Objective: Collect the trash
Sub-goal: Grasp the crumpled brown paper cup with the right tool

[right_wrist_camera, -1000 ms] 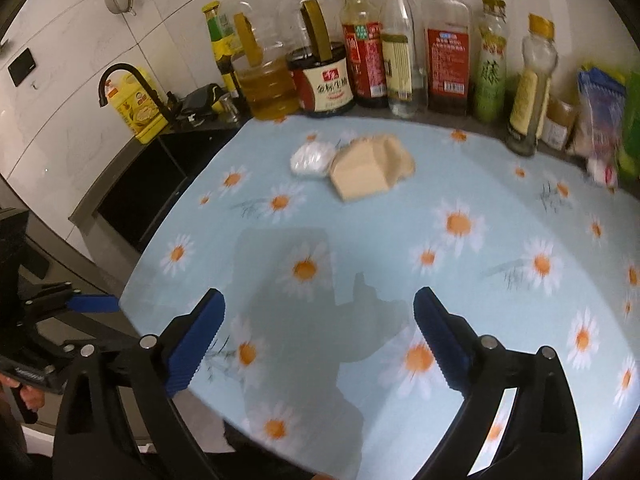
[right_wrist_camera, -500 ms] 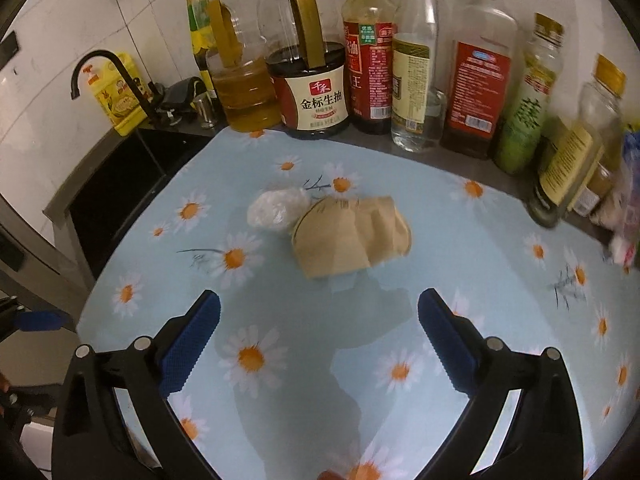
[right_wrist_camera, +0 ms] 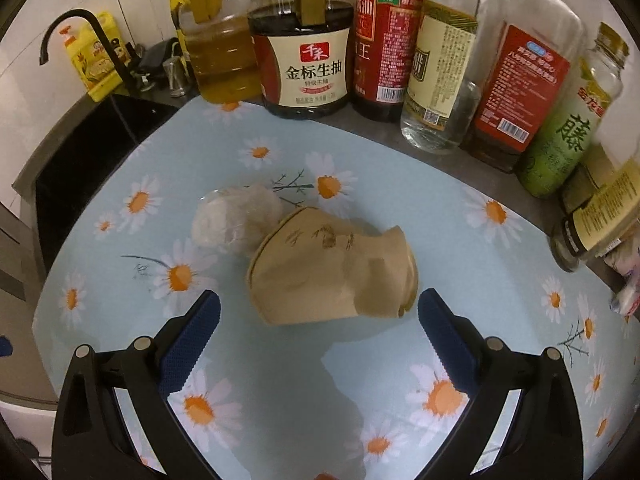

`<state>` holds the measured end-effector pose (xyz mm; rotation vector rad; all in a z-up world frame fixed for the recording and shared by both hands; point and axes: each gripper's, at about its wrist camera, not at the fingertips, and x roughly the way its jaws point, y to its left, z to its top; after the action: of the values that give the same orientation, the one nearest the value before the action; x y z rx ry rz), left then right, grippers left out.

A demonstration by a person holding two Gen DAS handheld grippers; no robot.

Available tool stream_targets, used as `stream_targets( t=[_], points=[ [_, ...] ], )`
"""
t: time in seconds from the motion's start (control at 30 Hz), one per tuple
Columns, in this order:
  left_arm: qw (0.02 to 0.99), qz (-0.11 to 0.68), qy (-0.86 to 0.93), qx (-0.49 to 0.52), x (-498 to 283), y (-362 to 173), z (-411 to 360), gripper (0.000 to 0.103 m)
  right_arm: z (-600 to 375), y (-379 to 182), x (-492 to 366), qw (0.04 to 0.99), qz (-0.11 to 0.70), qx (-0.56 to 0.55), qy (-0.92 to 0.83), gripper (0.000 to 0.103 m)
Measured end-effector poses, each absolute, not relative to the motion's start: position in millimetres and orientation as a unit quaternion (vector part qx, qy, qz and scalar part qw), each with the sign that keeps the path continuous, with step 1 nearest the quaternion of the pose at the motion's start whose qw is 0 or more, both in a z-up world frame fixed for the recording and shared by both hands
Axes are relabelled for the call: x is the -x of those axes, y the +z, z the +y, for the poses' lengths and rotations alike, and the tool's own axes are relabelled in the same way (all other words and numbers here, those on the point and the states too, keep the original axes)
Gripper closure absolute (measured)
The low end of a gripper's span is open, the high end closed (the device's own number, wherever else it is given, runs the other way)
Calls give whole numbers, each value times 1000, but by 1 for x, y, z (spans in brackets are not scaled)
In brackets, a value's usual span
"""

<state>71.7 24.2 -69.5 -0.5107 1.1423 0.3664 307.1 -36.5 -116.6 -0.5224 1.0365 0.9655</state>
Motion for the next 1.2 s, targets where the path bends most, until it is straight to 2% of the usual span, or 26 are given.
stream_targets(
  t=[0.3, 0.47, 0.5, 1.2],
  points=[
    [787, 539, 177, 242, -77, -74, 23, 9, -23, -129, -315, 724, 472, 256, 433, 5],
    [784, 541, 179, 244, -81, -76, 24, 9, -19, -137, -318, 717, 481, 267, 428, 21],
    [784, 542, 180, 244, -82, -76, 24, 9, -19, -136, -319, 716, 481, 266, 430, 22],
    [798, 537, 159, 223, -120, -74, 36, 9, -74, -96, -326, 718, 482, 206, 458, 23]
  ],
)
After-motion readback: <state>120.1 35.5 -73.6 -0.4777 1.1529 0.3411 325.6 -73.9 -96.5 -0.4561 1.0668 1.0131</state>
